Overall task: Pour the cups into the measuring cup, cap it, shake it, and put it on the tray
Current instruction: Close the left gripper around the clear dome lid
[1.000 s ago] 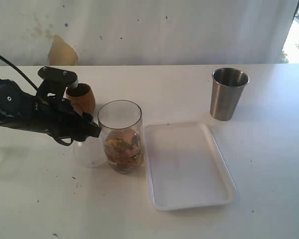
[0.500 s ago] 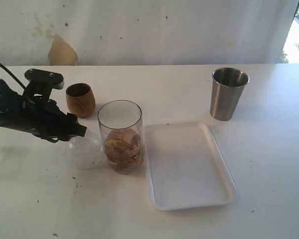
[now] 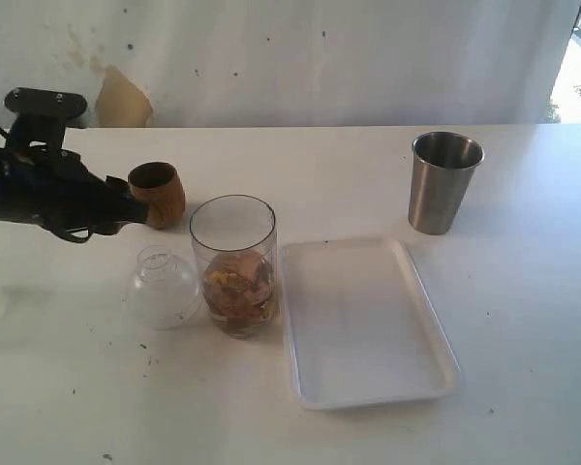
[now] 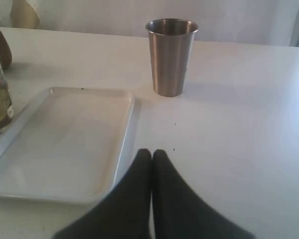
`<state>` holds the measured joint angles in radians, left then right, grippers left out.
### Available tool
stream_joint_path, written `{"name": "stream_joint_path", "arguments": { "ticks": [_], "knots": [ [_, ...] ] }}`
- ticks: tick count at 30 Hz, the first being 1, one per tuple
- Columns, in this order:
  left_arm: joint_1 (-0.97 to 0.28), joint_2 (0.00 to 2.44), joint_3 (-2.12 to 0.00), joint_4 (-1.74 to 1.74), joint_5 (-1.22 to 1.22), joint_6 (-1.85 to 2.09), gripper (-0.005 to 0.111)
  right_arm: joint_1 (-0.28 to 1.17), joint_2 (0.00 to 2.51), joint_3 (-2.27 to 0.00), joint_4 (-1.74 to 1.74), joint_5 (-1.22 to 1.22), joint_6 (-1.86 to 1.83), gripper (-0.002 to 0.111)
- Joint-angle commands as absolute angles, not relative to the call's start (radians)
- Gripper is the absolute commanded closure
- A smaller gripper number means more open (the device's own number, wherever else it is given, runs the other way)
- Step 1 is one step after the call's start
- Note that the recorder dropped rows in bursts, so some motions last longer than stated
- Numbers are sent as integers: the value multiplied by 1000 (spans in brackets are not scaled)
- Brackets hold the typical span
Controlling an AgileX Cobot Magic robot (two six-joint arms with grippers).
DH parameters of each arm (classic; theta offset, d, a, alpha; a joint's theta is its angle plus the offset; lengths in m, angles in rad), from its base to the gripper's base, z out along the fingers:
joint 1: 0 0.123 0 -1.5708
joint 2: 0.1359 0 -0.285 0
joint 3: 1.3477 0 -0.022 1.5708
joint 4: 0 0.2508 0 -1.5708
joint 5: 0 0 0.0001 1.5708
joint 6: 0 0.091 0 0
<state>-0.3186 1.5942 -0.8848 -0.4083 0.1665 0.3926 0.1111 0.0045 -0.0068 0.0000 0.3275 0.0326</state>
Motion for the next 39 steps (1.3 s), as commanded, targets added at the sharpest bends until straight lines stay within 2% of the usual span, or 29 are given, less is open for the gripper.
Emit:
{"name": "stream_joint_path", "arguments": {
  "ticks": [1, 11, 18, 24, 39],
  "knots": [
    [-366, 1582, -887, -418, 288, 452, 51, 107, 0, 0, 0, 318, 34, 108],
    [-444, 1616, -885, -479, 247, 498, 50, 107, 0, 0, 0, 318, 34, 108],
    [-442, 1616, -885, -473, 182, 477, 38, 107, 0, 0, 0, 318, 34, 108],
    [-442, 1630, -885, -461, 166, 465, 43, 107, 0, 0, 0, 318, 34, 108],
    [-429, 1702, -885, -395, 113, 468, 44, 107, 0, 0, 0, 318, 34, 108]
  ]
}}
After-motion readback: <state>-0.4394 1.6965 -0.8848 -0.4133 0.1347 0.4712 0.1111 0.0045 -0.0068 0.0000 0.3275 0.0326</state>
